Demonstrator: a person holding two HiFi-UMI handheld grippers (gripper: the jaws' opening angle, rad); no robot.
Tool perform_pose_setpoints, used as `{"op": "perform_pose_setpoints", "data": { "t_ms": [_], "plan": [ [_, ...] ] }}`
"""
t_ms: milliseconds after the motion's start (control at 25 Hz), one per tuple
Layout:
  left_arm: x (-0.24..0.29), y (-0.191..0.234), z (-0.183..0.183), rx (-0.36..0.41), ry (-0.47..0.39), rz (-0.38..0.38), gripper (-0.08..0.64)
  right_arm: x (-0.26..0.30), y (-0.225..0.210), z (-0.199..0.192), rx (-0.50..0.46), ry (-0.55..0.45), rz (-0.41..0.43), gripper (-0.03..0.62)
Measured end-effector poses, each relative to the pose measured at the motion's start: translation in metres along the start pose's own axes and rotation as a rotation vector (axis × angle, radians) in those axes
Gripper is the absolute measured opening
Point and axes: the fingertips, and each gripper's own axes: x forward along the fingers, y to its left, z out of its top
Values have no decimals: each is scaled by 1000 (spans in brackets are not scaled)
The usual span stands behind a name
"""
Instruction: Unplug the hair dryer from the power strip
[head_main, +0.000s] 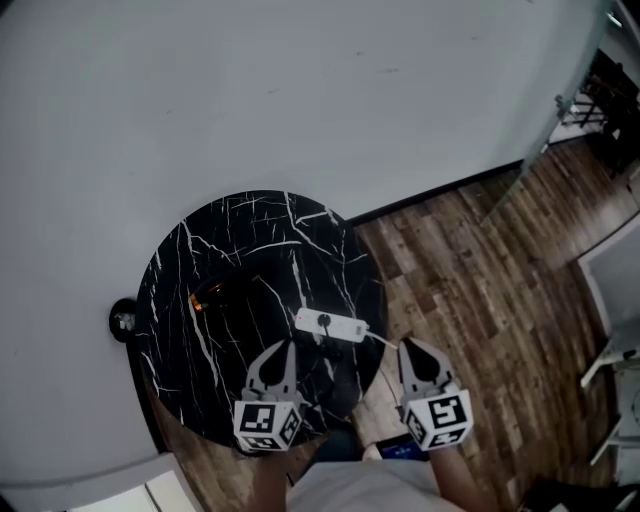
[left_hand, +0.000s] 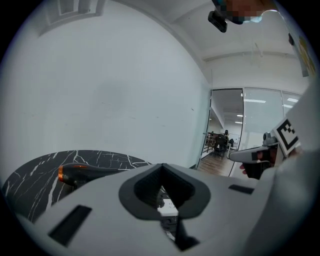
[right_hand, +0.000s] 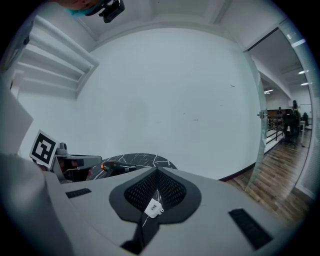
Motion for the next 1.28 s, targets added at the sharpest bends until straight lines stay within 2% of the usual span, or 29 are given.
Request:
{"op": "perform_pose_setpoints", "data": {
  "t_ms": [320,480,960,1120,1280],
  "plan": [
    [33,25,0,3,23,-38,0,44,15,6,-22,26,16,-3],
    [38,32,-3,9,19,-64,0,54,18,12,-31,4,10,-3],
    [29,25,0,-12,5,-92,0,41,18,18,-44,-22,-1,-3],
    [29,26,-5,26,20,-87,0,44,18,9,-23,-13,8,-3],
    [29,30,0,32,6,-70,0,44,25,9,-31,-15,31,-3]
  ]
}}
